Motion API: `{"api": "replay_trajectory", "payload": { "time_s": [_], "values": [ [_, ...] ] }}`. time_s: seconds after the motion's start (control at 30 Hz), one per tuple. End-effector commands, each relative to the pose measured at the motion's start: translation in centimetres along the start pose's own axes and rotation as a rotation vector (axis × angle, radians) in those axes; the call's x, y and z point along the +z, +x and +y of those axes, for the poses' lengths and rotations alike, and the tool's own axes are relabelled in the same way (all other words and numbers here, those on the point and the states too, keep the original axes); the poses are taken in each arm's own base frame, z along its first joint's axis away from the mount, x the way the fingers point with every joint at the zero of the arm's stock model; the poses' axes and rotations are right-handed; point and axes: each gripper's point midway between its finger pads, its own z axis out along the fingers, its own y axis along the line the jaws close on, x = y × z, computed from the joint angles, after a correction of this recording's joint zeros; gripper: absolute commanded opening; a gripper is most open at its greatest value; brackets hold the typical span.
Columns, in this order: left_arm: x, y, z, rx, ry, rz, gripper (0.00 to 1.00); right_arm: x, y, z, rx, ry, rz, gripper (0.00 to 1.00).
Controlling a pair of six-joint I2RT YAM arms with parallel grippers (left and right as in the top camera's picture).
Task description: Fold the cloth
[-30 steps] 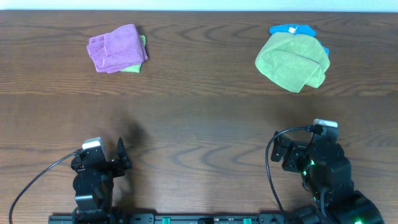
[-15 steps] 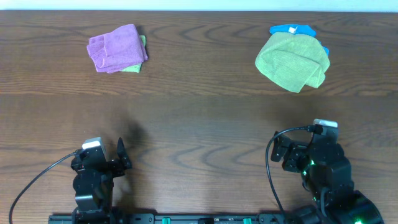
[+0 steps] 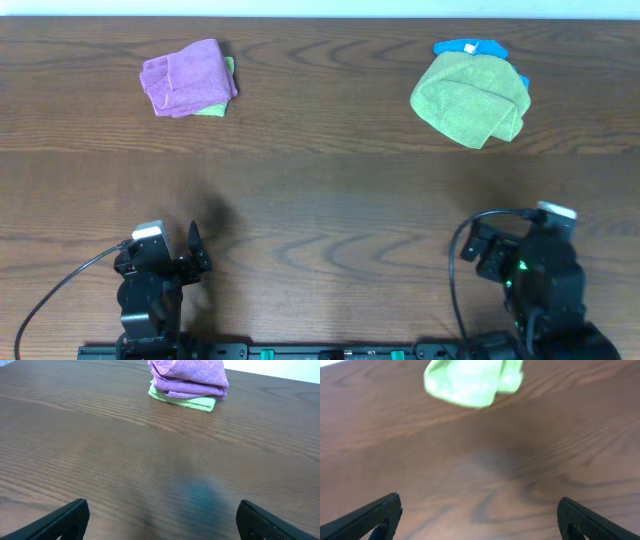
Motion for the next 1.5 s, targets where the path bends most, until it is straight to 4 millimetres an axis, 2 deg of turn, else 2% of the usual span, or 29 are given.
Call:
{"api": "replay_trajectory", "payload": {
  "time_s": [0.0,0.13,0.27,0.6,0.97,1.47],
  "values": [
    [0.3,0.5,0.2,-0.009,-0.012,0.005,0.95,-1.1,-1.7,-1.6,-0.108,0.056,-0.108,0.99],
    [0.3,0.5,0.2,-0.009,-0.012,0.005,0.95,-2.2,-2.8,-1.6,-0.228,0.047,-0.201,0.99],
    [0.3,0.5,0.2,-0.009,-0.012,0.005,0.95,-2.2,-2.3,-2.0,-0.276,0.048,-0.257,0.99],
    [0.3,0.5,0.2,-0.009,-0.012,0.005,0.95,1.5,3.3,-2.1,-0.288,-0.005,-0.211,0.99],
    [0.3,0.5,0.2,-0.009,-0.012,0.005,0.95,5.0,6.3,-2.1,-0.298,-0.004,-0.151,0.99],
    [0.3,0.5,0.2,-0.009,-0.012,0.005,0.95,6.9,8.9,-2.6,-0.311,0.005,-0.105,0.99]
  ]
}}
